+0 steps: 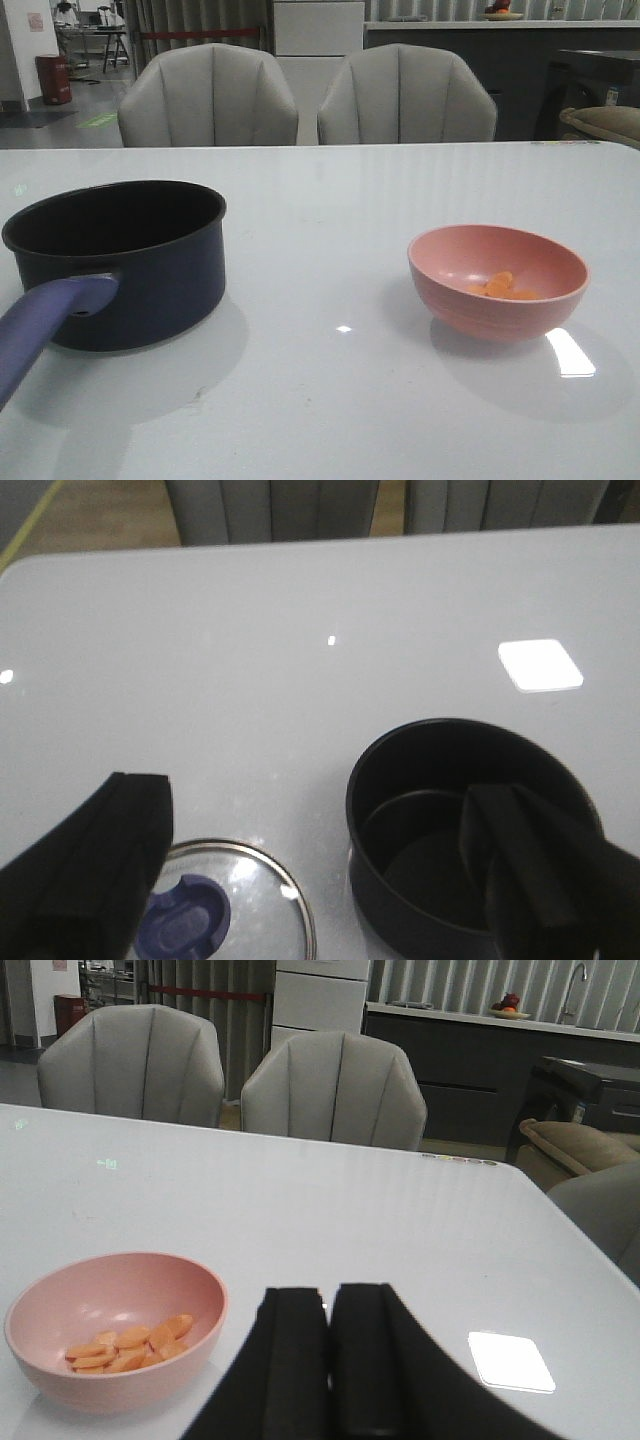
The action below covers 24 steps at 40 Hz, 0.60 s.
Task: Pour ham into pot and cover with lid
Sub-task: 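Set the glass lid on the table beside the saucepan, left gripper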
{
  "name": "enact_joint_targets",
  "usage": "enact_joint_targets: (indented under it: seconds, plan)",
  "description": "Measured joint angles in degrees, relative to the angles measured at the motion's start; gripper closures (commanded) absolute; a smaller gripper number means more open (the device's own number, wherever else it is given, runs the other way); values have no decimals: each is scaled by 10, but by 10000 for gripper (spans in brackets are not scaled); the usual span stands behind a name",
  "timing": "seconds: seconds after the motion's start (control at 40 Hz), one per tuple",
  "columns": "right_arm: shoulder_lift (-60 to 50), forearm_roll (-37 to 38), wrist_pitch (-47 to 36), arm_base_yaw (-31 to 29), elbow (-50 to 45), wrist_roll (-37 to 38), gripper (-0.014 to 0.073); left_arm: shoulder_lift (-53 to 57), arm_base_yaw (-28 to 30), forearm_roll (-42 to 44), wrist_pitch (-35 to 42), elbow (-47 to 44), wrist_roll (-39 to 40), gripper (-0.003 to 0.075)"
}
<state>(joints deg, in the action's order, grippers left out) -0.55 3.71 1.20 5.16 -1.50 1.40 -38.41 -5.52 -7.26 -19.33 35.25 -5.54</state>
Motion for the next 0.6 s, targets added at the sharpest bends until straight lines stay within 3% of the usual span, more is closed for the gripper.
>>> enact_joint_targets:
  seconds: [0.25,0.6]
  plan:
    - [0,0,0,0,0,0,454,177,-52,0,39,-120,0,103]
    - [0,0,0,0,0,0,454,316,-55,3,45,-201,0,103]
